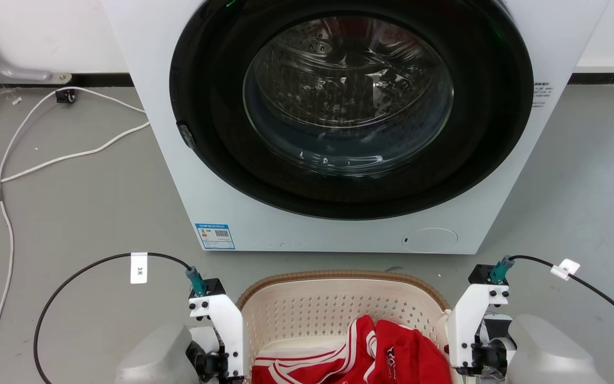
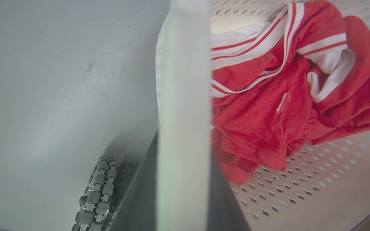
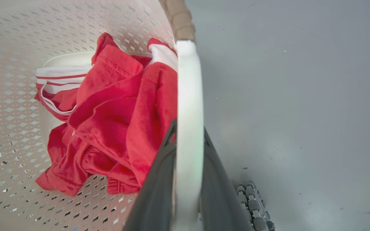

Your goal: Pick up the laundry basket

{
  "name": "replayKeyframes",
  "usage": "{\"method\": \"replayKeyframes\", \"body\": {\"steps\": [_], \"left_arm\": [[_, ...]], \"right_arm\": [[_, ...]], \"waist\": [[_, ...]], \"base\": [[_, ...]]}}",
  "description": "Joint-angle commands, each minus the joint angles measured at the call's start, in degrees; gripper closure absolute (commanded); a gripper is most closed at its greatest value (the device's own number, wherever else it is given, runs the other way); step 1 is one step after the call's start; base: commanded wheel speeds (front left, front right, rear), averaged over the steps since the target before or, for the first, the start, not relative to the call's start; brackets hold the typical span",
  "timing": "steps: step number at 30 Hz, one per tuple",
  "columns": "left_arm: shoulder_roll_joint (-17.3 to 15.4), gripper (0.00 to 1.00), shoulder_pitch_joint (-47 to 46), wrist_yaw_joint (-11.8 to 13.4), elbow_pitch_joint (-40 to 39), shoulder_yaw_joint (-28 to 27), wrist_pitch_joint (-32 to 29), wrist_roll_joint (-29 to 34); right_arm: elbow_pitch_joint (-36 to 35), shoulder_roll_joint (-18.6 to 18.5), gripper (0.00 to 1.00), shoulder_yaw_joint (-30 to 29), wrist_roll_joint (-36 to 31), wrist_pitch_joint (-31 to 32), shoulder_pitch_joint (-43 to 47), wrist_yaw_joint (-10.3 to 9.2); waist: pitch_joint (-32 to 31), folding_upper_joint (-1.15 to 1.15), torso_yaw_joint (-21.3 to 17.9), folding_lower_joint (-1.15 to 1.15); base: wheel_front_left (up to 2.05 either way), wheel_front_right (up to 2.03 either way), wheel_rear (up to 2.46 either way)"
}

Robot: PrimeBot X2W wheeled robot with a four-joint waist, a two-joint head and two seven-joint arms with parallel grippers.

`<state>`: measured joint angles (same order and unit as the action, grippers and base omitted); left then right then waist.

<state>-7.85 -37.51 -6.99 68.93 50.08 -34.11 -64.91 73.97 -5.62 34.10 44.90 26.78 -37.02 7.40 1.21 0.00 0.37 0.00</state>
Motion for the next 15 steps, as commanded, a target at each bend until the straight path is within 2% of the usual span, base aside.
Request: {"method": "replayKeyframes", "body": {"steps": [1,15], "left_arm": [[1.47,1.00,-0.26,-0.86,-0.75,0.16,-0.02,-0.68],[1.29,1.00,-0.78,-0.87,-0.26,1.22,0.73,-1.66]], "right_arm": [[-0.28,0.71,1.00,-0.01,0.05,-0.38,-0.40,0.16],[-0.27,0.59,1.00,-0.34,-0.36,-0.21,-0.54,0.16]], "waist": [[0.07,0.00,0.01,0.00],[0.21,0.00,-0.07,0.00]], "base": [[0.00,0.00,0.00],[0.00,0.00,0.00]]}}
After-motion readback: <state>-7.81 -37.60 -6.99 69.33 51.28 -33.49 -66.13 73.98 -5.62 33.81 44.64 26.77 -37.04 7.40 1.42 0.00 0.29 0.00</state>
